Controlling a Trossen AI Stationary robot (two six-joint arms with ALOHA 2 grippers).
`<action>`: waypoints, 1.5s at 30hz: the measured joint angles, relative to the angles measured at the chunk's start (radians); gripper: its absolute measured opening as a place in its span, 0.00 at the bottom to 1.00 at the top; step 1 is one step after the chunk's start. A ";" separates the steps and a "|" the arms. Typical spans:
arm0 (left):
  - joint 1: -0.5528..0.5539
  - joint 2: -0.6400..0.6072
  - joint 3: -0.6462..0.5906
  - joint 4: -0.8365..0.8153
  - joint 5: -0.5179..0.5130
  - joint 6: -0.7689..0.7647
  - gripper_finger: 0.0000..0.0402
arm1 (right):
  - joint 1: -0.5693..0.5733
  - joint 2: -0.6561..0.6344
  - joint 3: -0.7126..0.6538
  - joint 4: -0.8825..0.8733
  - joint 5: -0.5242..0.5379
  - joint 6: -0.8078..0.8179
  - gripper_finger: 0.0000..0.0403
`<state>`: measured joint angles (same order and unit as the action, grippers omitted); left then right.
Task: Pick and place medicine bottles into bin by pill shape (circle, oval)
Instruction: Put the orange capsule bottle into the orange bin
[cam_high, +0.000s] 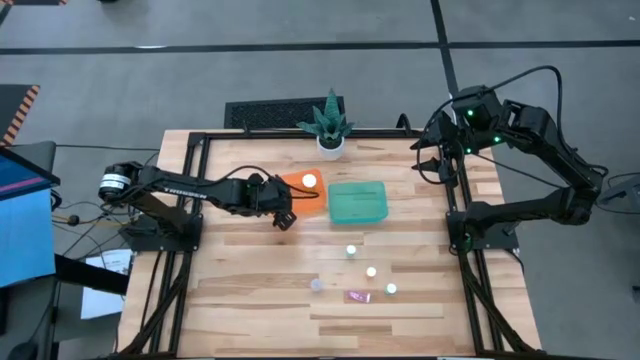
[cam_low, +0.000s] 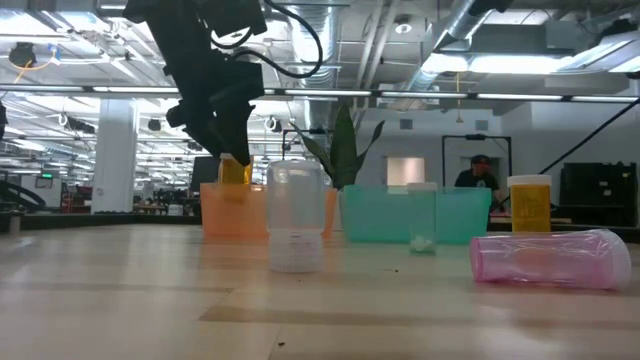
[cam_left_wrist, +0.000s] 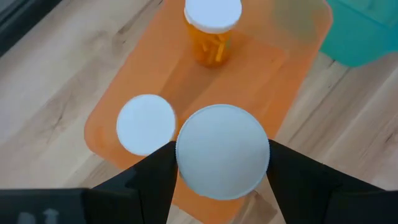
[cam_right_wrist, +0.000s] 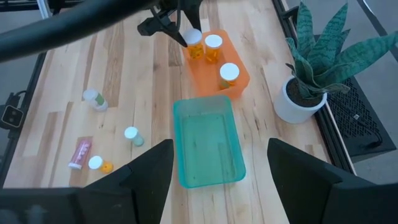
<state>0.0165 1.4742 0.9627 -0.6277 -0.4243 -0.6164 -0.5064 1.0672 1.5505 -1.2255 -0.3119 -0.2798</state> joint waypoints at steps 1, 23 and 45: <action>0.000 0.000 0.000 0.000 0.000 0.001 0.56 | 0.000 0.000 0.000 0.000 0.000 0.000 0.67; 0.006 0.011 0.001 0.026 -0.037 0.001 0.56 | 0.000 0.000 0.000 0.000 0.000 -0.007 0.67; 0.005 0.137 0.020 0.066 0.035 -0.009 0.56 | 0.000 0.000 0.000 -0.001 0.000 -0.009 0.67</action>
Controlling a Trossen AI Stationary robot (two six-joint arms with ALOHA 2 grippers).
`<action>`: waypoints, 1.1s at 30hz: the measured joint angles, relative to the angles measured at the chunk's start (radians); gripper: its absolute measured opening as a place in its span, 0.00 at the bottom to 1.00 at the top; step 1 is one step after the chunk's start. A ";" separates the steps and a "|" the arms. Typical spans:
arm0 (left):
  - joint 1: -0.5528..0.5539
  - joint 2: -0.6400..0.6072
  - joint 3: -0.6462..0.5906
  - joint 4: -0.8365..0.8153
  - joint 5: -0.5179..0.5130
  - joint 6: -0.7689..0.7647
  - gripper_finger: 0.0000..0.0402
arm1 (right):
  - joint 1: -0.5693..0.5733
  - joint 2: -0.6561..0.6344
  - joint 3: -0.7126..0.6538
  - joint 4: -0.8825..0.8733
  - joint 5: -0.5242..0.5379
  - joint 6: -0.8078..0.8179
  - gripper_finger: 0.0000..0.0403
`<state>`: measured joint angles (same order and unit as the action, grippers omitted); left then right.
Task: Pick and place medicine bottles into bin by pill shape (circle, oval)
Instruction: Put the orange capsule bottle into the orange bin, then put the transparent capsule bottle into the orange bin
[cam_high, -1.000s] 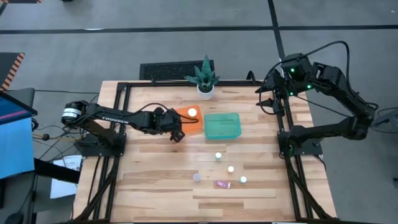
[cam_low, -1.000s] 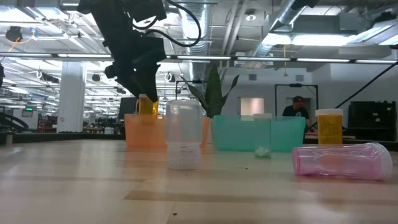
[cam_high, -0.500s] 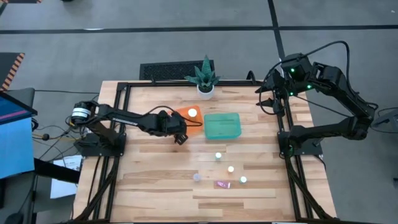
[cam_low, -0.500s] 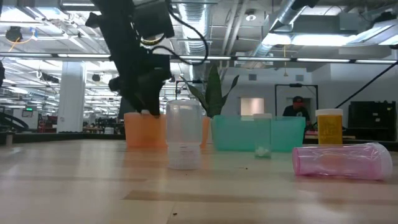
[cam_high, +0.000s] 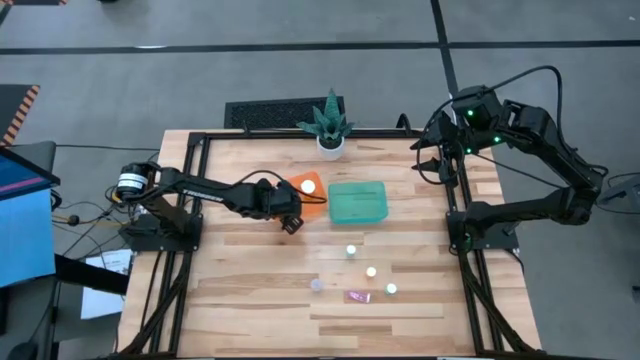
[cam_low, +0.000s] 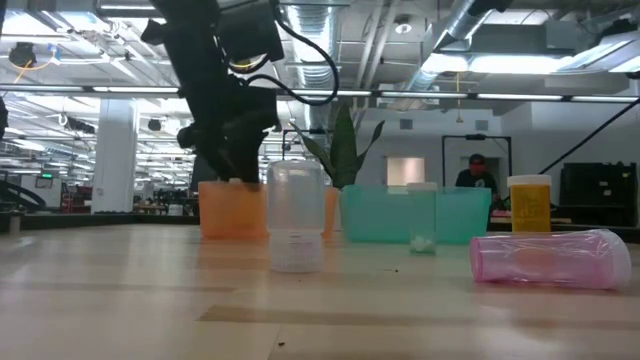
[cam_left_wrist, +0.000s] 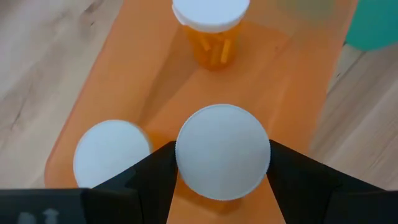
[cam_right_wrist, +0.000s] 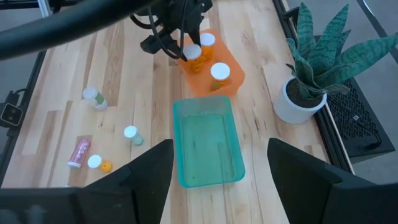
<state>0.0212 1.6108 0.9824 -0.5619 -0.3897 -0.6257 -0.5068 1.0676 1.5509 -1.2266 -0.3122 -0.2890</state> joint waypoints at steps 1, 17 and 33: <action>0.000 0.000 0.002 0.000 0.000 0.002 0.56 | 0.000 0.000 0.000 0.000 0.000 0.000 0.67; -0.001 -0.001 0.036 -0.032 0.030 0.006 0.76 | 0.000 0.000 0.000 0.000 0.000 -0.004 0.67; -0.030 -0.001 0.272 -0.180 0.071 0.133 0.78 | 0.000 0.000 0.000 -0.001 0.000 -0.008 0.67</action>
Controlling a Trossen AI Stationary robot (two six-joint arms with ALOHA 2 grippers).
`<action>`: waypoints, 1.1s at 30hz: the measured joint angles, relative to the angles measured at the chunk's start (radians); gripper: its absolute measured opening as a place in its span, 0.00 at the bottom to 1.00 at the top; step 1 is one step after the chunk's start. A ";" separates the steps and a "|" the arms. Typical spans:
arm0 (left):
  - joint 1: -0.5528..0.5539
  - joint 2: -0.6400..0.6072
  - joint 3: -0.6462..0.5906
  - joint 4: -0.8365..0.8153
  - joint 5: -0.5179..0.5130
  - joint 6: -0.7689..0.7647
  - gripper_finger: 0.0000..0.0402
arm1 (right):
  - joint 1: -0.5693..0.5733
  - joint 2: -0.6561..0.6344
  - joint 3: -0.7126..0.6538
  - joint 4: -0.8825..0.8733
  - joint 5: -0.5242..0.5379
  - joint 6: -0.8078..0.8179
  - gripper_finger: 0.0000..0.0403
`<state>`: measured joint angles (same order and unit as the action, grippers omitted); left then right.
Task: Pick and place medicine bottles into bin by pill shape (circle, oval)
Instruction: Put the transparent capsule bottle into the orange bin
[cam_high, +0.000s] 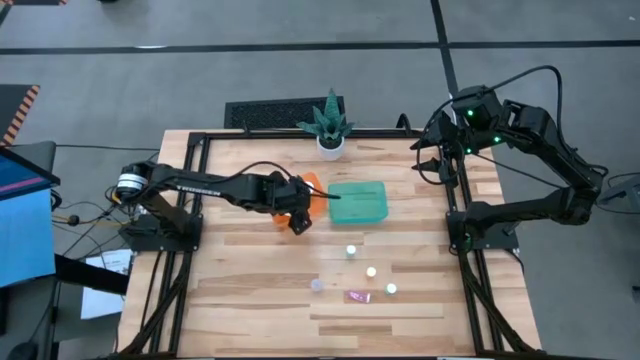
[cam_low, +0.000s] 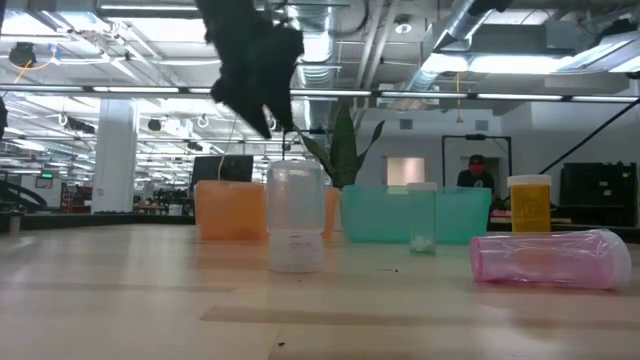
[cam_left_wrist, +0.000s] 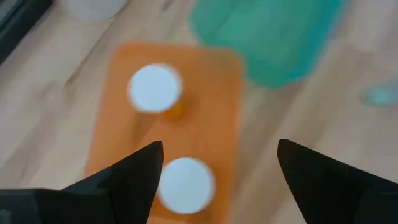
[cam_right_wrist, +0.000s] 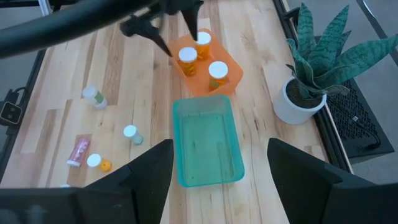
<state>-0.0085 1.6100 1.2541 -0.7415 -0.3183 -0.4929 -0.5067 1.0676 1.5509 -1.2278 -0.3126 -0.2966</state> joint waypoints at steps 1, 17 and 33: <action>-0.010 0.000 0.028 -0.017 0.016 0.010 0.78 | 0.000 0.000 0.000 0.000 0.000 0.000 0.67; -0.427 0.085 0.235 0.016 -0.082 -0.196 0.77 | 0.000 0.000 0.000 0.000 0.000 -0.010 0.67; -0.476 0.374 0.241 0.155 -0.042 -0.201 0.78 | 0.000 0.000 0.000 -0.002 0.000 -0.019 0.67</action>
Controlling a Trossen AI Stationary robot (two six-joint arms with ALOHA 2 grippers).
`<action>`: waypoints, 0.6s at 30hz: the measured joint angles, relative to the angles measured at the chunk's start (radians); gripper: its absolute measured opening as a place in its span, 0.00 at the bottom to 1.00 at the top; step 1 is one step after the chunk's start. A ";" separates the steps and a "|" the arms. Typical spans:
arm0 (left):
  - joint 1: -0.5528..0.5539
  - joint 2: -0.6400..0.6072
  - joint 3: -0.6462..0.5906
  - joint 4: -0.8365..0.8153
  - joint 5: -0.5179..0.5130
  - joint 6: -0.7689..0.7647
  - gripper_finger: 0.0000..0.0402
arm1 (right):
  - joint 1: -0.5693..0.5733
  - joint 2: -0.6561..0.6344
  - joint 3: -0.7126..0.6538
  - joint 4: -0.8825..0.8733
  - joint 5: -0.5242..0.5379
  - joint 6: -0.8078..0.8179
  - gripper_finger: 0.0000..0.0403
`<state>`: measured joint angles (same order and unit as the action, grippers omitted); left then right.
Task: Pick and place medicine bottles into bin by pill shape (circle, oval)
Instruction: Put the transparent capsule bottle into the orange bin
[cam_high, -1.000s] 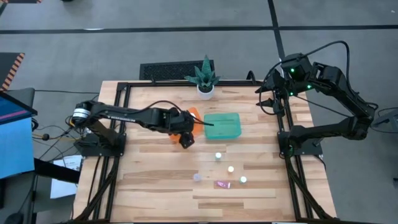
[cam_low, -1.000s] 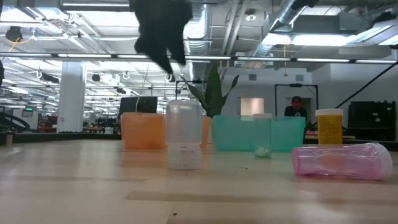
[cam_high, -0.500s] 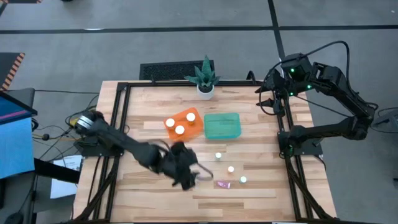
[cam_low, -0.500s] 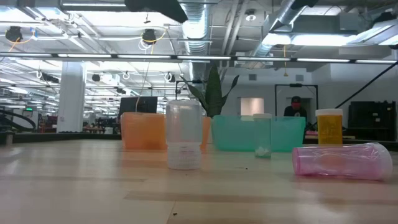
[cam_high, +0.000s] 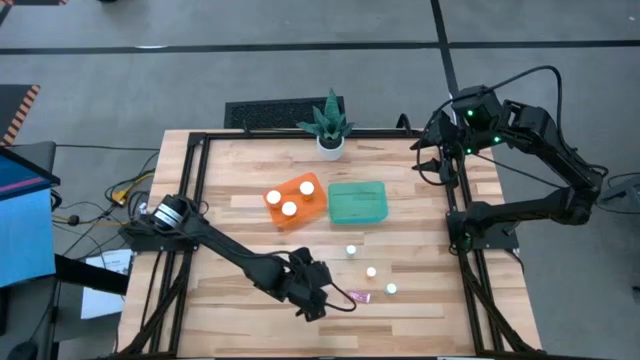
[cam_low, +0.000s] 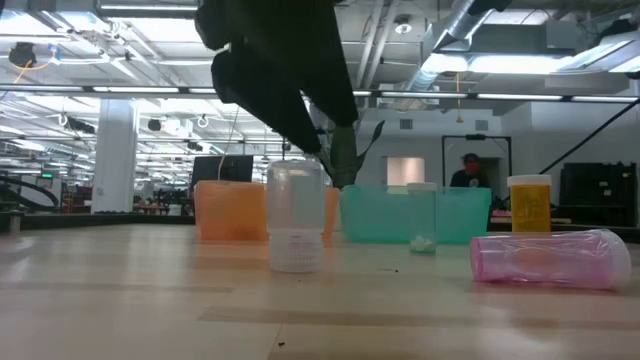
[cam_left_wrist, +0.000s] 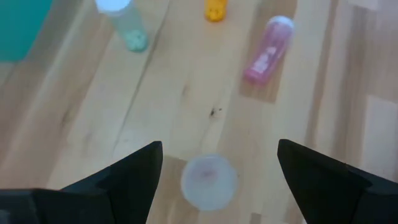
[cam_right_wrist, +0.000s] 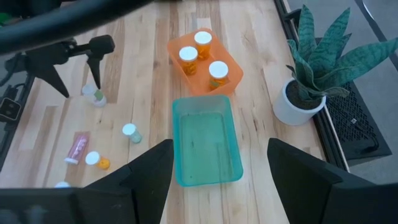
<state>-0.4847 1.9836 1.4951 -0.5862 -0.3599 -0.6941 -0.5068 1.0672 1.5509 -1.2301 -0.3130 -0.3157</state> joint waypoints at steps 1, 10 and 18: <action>0.000 0.000 0.001 0.005 0.007 0.000 0.78 | 0.000 0.000 0.000 0.000 0.000 0.000 0.67; 0.000 0.038 -0.002 -0.054 0.066 0.001 0.70 | 0.000 0.000 0.000 0.000 0.000 0.010 0.67; 0.005 0.047 -0.001 -0.044 0.024 -0.010 0.57 | 0.000 0.000 0.000 0.000 0.000 0.014 0.67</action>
<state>-0.4793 2.0302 1.4944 -0.6301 -0.3354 -0.7044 -0.5068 1.0672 1.5509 -1.2301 -0.3130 -0.3016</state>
